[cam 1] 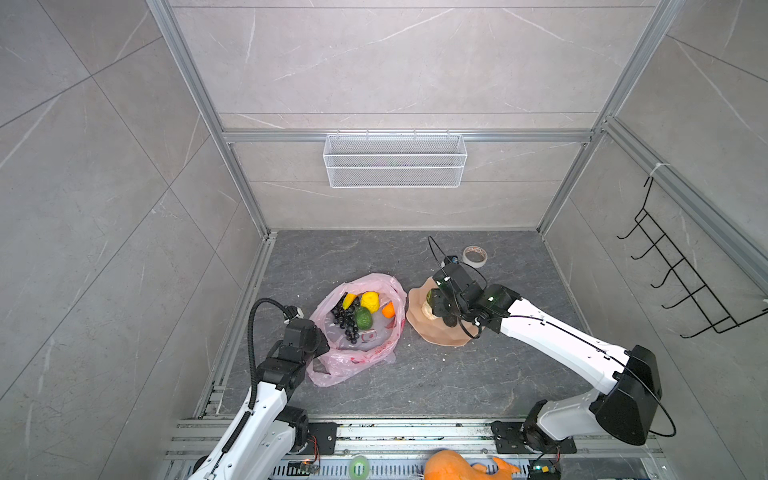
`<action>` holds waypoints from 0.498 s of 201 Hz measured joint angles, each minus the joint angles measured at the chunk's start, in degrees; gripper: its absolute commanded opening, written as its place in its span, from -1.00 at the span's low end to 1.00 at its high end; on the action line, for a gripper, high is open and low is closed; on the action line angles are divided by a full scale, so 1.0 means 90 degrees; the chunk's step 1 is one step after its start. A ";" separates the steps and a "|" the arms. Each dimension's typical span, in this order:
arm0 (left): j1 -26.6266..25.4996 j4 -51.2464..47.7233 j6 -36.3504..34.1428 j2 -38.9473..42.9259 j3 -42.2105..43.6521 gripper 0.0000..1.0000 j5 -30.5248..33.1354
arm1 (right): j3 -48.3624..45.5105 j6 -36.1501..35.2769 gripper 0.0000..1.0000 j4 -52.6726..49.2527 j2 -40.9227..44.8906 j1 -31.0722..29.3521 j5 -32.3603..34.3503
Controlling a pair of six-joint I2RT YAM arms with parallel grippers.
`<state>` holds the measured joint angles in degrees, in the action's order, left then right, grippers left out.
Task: Take the fake fruits out of the plastic bag
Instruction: 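Lift the light-green fruit out and carry it over the pink bowl, then lower the light-green fruit into the bowl and open the right gripper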
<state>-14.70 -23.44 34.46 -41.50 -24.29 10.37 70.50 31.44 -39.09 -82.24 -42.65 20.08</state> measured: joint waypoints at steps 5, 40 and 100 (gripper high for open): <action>0.0000 0.0000 0.0000 0.0000 0.0000 -0.32 -0.0002 | -0.0034 -0.0012 0.04 -0.0058 0.0010 0.0078 0.0032; 0.0000 0.0049 0.0000 0.0007 0.0010 -0.32 -0.0005 | -0.0204 -0.0170 0.04 -0.0391 0.0032 0.0537 0.0228; 0.0000 0.0085 0.0000 0.0005 0.0012 -0.32 -0.0010 | -0.0347 -0.0311 0.04 -0.0583 -0.0228 0.1163 0.0444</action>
<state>-14.70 -22.68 34.46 -41.45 -24.18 10.28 67.37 28.64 -44.34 -84.29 -32.18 24.08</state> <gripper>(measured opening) 0.340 0.580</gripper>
